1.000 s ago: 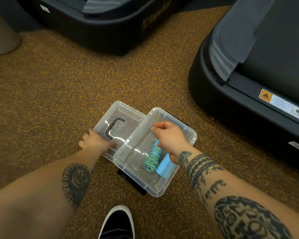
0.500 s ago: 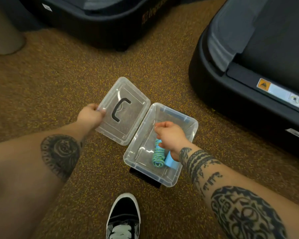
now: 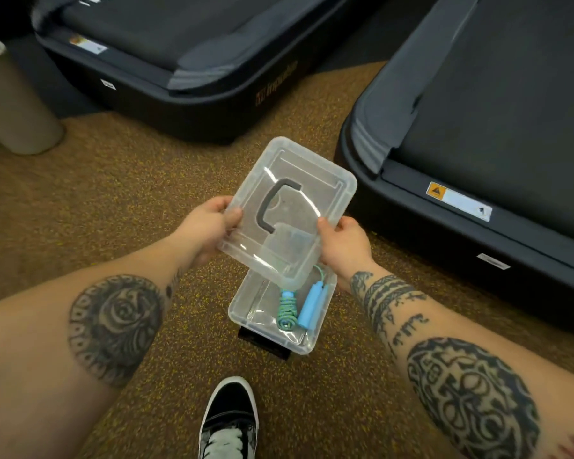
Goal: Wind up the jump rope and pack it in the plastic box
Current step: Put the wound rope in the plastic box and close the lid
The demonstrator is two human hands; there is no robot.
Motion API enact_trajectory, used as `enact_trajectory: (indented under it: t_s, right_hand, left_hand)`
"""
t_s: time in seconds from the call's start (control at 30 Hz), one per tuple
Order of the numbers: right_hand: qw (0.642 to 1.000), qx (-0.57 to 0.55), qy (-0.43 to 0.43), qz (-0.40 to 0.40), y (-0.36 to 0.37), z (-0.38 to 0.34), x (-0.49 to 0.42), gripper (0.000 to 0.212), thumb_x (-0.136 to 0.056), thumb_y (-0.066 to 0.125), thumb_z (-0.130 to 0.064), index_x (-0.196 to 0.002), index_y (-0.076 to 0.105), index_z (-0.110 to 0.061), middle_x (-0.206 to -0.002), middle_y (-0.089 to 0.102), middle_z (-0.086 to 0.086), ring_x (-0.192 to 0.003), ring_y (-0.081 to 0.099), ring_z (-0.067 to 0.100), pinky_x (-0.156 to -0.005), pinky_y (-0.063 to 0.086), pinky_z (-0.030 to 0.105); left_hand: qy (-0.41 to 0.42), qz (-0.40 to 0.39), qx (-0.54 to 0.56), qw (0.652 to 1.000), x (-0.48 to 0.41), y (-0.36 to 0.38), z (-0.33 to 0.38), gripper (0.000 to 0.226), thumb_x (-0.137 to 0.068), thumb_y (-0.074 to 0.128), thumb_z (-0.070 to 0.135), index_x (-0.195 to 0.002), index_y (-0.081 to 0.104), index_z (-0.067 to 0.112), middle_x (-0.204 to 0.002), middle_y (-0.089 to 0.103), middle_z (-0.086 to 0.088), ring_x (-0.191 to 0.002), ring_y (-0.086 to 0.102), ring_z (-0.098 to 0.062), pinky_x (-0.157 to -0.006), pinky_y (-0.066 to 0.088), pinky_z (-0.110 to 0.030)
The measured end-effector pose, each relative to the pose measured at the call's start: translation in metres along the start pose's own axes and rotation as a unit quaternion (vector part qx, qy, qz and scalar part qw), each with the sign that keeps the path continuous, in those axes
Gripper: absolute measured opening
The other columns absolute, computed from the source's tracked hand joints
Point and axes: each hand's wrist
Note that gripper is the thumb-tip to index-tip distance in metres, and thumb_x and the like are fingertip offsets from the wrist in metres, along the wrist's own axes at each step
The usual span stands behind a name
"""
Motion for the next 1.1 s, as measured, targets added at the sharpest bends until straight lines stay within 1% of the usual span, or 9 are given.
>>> enact_trajectory:
  t_s: [0.13,0.27,0.37,0.47,0.57,0.73,0.87,0.97,1.1]
  right_hand:
    - [0.999,0.022,0.034,0.01,-0.014,0.025,0.013,0.015,-0.091,0.061,-0.032,-0.104,0.058,-0.025,-0.105,0.071,0.005,-0.092,0.07,0.025,-0.086,0.059,0.047]
    - [0.994,0.075,0.082,-0.022,-0.015,0.06,0.024,0.033,-0.093,0.06,-0.032,-0.122,0.06,-0.017,-0.112,0.07,0.006,-0.095,0.07,0.025,-0.085,0.059,0.044]
    - [0.991,0.094,0.092,-0.019,-0.009,0.083,0.026,0.03,-0.092,0.061,-0.03,-0.119,0.064,-0.016,-0.107,0.072,0.006,-0.091,0.07,0.025,-0.084,0.059,0.043]
    - [0.985,0.14,0.095,-0.014,0.0,0.097,0.024,0.033,-0.092,0.059,-0.032,-0.119,0.065,-0.014,-0.113,0.069,0.012,-0.096,0.067,0.029,-0.08,0.054,0.034]
    - [0.981,0.173,0.091,-0.016,0.005,0.103,0.019,0.038,-0.092,0.058,-0.035,-0.12,0.064,-0.011,-0.116,0.067,0.014,-0.101,0.065,0.032,-0.085,0.054,0.037]
    - [0.978,0.182,0.099,-0.026,0.006,0.104,0.009,0.037,-0.09,0.06,-0.035,-0.117,0.066,-0.011,-0.109,0.072,0.011,-0.096,0.069,0.03,-0.084,0.058,0.043]
    - [0.98,0.149,0.128,-0.04,0.006,0.109,0.004,0.032,-0.086,0.064,-0.037,-0.107,0.069,-0.013,-0.099,0.075,0.006,-0.091,0.071,0.028,-0.083,0.059,0.045]
    - [0.98,0.101,0.164,-0.045,0.009,0.115,-0.001,0.032,-0.074,0.069,-0.043,-0.092,0.071,-0.016,-0.09,0.076,0.006,-0.084,0.073,0.03,-0.078,0.061,0.048]
    - [0.982,0.084,0.165,-0.038,0.013,0.119,-0.006,0.025,-0.071,0.069,-0.044,-0.075,0.067,-0.02,-0.085,0.076,0.007,-0.081,0.074,0.032,-0.077,0.061,0.05]
  left_hand:
    - [-0.025,0.001,-0.057,0.998,0.018,0.018,-0.039,0.029,-0.098,0.056,0.025,-0.126,0.062,0.025,-0.103,0.074,-0.005,-0.089,0.069,-0.026,-0.089,0.056,-0.051]
    - [-0.041,0.009,-0.269,0.962,0.029,0.017,-0.074,0.039,-0.096,0.055,0.039,-0.132,0.061,0.023,-0.112,0.071,0.002,-0.095,0.069,-0.021,-0.085,0.058,-0.042]
    - [-0.046,0.022,-0.338,0.94,0.029,0.02,-0.092,0.042,-0.097,0.052,0.042,-0.132,0.061,0.022,-0.116,0.072,-0.004,-0.096,0.067,-0.022,-0.088,0.054,-0.035]
    - [-0.03,0.035,-0.386,0.921,0.024,0.024,-0.096,0.037,-0.099,0.047,0.04,-0.127,0.065,0.024,-0.101,0.074,-0.006,-0.083,0.068,-0.023,-0.071,0.053,-0.03]
    - [-0.034,0.045,-0.406,0.912,0.018,0.027,-0.098,0.037,-0.098,0.047,0.04,-0.129,0.064,0.027,-0.096,0.073,-0.005,-0.07,0.067,-0.019,-0.052,0.047,-0.025]
    - [-0.043,0.047,-0.403,0.913,0.009,0.028,-0.1,0.039,-0.098,0.05,0.036,-0.133,0.062,0.025,-0.101,0.073,-0.005,-0.065,0.065,-0.013,-0.044,0.041,-0.021]
    - [-0.033,0.058,-0.381,0.922,0.004,0.028,-0.102,0.041,-0.099,0.052,0.031,-0.139,0.056,0.021,-0.123,0.069,-0.008,-0.082,0.067,-0.02,-0.066,0.054,-0.027]
    - [-0.025,0.071,-0.366,0.928,-0.003,0.03,-0.101,0.041,-0.099,0.052,0.027,-0.139,0.055,0.02,-0.126,0.068,-0.009,-0.085,0.067,-0.023,-0.075,0.058,-0.035]
    - [-0.045,0.075,-0.343,0.935,-0.01,0.026,-0.094,0.04,-0.097,0.057,0.028,-0.137,0.058,0.022,-0.132,0.065,-0.009,-0.107,0.064,-0.028,-0.096,0.053,-0.039]
Point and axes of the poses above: each hand's wrist, its own x-axis away from the middle knuckle, its own y-axis out of the palm, z = x × y
